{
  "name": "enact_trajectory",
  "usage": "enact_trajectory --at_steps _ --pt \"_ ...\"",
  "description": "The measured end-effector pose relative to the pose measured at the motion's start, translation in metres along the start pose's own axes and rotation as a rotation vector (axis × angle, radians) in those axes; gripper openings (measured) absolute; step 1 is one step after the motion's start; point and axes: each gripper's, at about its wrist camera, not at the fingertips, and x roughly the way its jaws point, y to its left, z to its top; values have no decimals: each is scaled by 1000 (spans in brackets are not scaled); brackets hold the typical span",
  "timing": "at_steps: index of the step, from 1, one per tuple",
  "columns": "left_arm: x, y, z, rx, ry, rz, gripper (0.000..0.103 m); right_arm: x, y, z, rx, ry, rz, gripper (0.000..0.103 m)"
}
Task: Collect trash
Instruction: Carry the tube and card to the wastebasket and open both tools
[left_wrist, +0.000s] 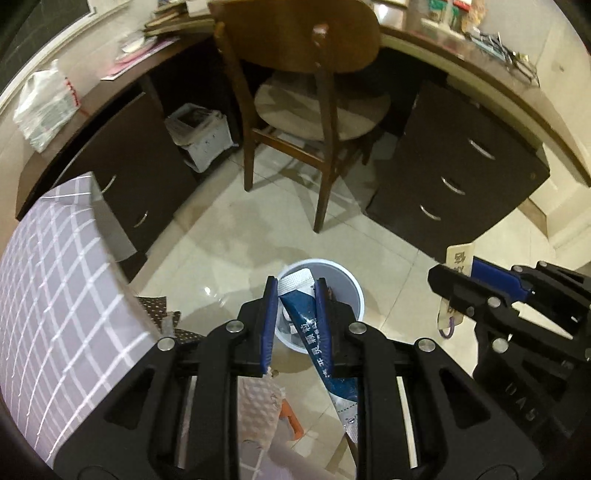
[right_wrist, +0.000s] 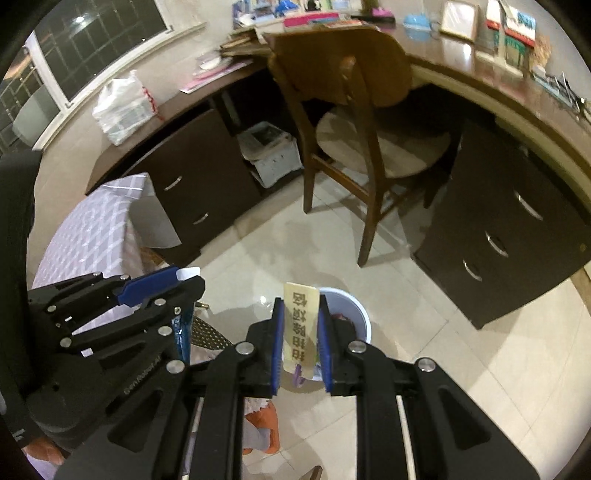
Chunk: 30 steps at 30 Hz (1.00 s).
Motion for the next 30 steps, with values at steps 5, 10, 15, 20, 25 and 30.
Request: enact_trajectory --at_steps 5,10,15,20,25,30 --pt "25 -14 3 28 38 5 21 25 -16 -9 37 49 0 17" --pt "47 -23 6 72 59 35 26 50 -27 -17 74 94 -3 17" --pt "60 -19 8 71 76 87 57 64 -35 -19 90 119 -17 17" --pt "60 -7 5 57 91 93 57 71 -35 -16 94 131 -16 17" --pt "55 4 -1 48 95 115 57 77 -32 -9 103 143 -53 42" --pt "54 11 -4 41 98 118 57 79 -33 -9 95 145 -49 55"
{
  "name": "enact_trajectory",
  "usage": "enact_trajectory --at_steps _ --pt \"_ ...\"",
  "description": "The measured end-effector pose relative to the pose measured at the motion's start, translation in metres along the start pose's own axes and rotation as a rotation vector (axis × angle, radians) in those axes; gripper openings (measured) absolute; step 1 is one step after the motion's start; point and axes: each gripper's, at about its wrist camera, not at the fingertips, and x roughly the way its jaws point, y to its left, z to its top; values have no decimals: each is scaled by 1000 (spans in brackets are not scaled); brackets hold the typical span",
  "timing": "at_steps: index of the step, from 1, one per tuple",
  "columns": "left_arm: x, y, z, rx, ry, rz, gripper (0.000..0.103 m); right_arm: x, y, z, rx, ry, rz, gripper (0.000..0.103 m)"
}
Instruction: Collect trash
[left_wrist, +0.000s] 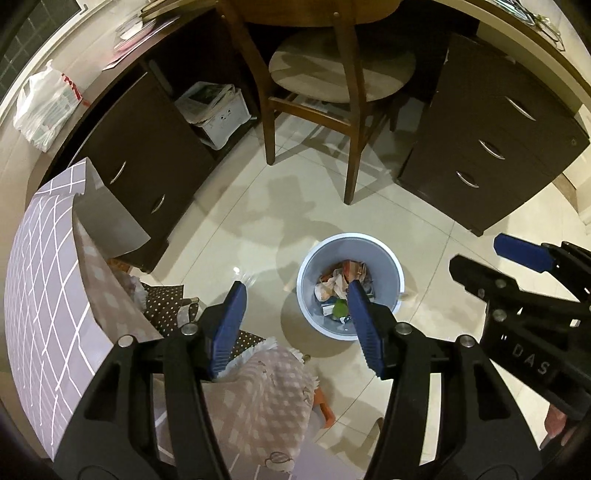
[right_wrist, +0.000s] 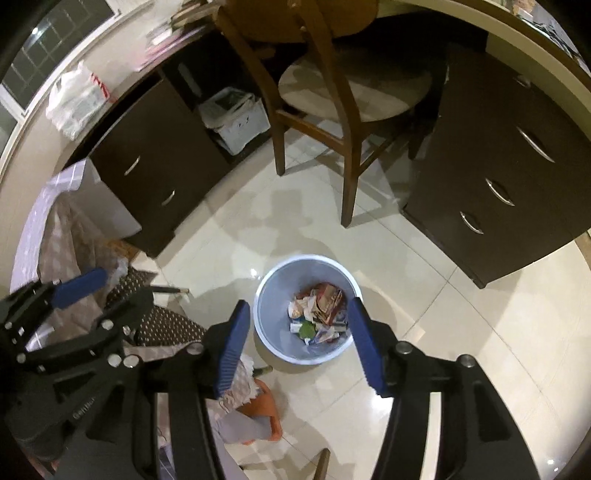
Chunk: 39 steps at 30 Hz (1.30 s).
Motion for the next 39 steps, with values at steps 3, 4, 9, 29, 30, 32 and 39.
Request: enact_trajectory --at_steps 3,4,9,29,30,32,39 --pt "0 3 0 -8 3 -5 57 3 2 -4 -10 19 0 55" --pt "0 3 -1 -8 3 -7 57 4 2 -6 -5 25 -1 55" --pt "-4 5 -5 -15 -2 -14 57 3 -2 -11 20 41 11 55" --pt "-88 11 -98 -38 -171 -91 62 -84 15 -96 11 -188 -22 78" --pt "-97 13 -107 -47 -191 -99 63 -94 19 -102 6 -220 -28 79" --pt "-111 17 -119 -64 -222 -99 65 -111 24 -112 -4 -269 -23 82" --pt "-158 41 -172 -163 -329 -96 71 -157 48 -149 -37 -377 45 86"
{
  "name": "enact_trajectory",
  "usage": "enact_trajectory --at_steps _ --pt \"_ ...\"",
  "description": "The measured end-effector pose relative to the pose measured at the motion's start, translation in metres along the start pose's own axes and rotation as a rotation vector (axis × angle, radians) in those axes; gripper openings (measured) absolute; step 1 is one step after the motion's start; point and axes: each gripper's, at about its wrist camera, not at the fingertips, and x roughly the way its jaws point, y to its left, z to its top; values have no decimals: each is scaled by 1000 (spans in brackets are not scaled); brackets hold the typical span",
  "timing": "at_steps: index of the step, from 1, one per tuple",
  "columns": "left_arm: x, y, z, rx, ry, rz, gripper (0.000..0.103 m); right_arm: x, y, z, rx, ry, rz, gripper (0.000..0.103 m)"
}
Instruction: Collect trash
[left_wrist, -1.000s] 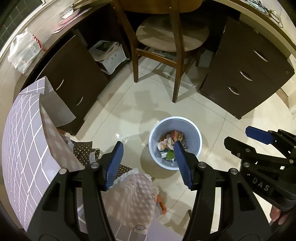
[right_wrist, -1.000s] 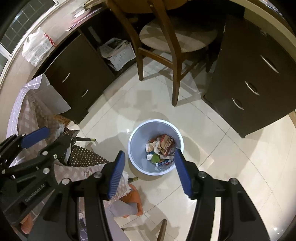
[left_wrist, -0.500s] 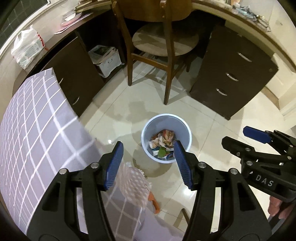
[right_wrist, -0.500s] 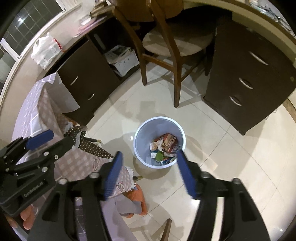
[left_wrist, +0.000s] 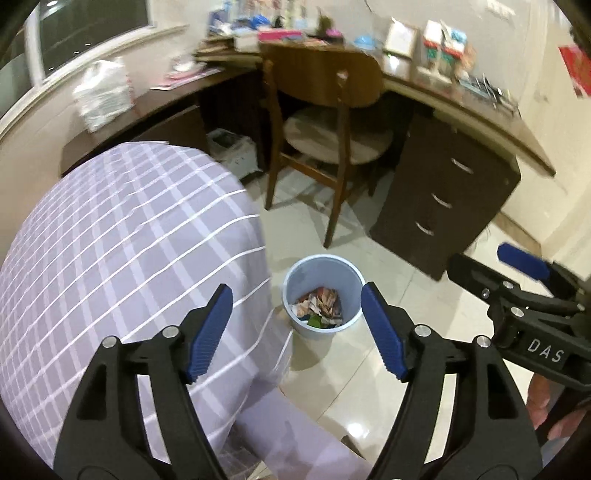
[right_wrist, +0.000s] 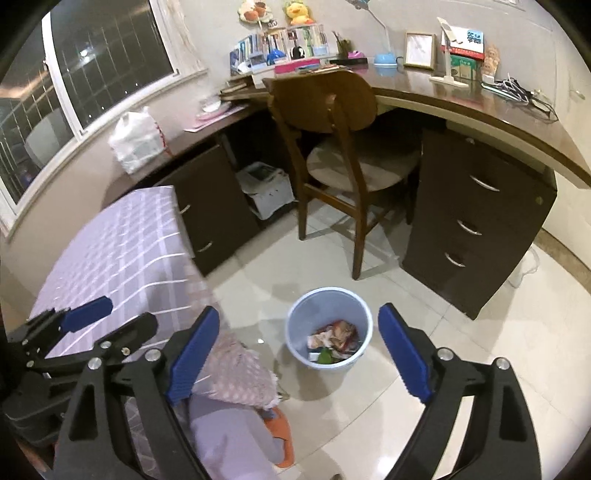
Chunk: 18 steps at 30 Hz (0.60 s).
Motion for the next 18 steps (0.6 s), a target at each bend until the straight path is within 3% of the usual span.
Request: enact_trajectory --at_steps 10,18 --pt "-86 29 -40 -86 -172 65 74 -62 47 -28 -55 -109 121 86" --pt "-132 25 -52 -91 -283 118 75 -110 64 -39 -111 -239 127 86"
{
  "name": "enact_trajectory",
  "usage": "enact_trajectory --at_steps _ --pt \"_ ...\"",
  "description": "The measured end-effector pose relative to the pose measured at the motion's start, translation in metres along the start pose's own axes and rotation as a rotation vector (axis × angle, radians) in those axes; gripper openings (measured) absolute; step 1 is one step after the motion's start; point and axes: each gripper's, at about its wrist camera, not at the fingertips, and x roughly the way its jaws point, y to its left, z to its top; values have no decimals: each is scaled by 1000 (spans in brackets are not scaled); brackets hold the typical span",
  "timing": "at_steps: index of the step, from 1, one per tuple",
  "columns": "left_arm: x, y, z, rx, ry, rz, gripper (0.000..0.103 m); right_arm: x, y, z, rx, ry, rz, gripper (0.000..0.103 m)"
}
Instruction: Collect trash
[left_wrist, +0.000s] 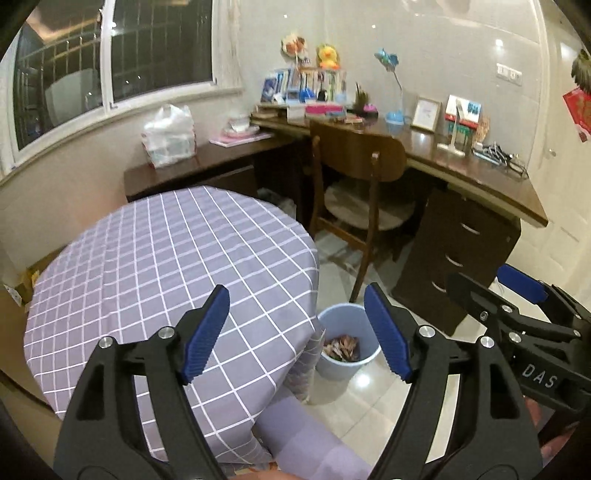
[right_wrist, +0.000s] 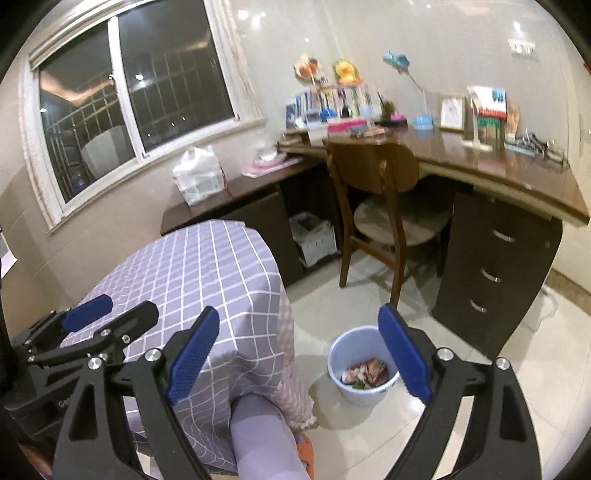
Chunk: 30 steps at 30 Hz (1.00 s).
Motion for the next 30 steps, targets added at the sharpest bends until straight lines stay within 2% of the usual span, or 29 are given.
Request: enact_trajectory --at_steps 7,12,22,30 --pt "-29 -6 8 -18 -90 25 76 -30 3 6 -68 -99 -50 86" --pt "-43 -7 10 -32 -128 25 78 -43 -3 9 -65 -123 -47 86" --pt "-48 -7 10 -44 -148 39 78 -50 -1 10 -62 -134 -33 86" --pt "-43 -5 9 -41 -126 33 78 -41 -2 8 -63 -107 -29 86"
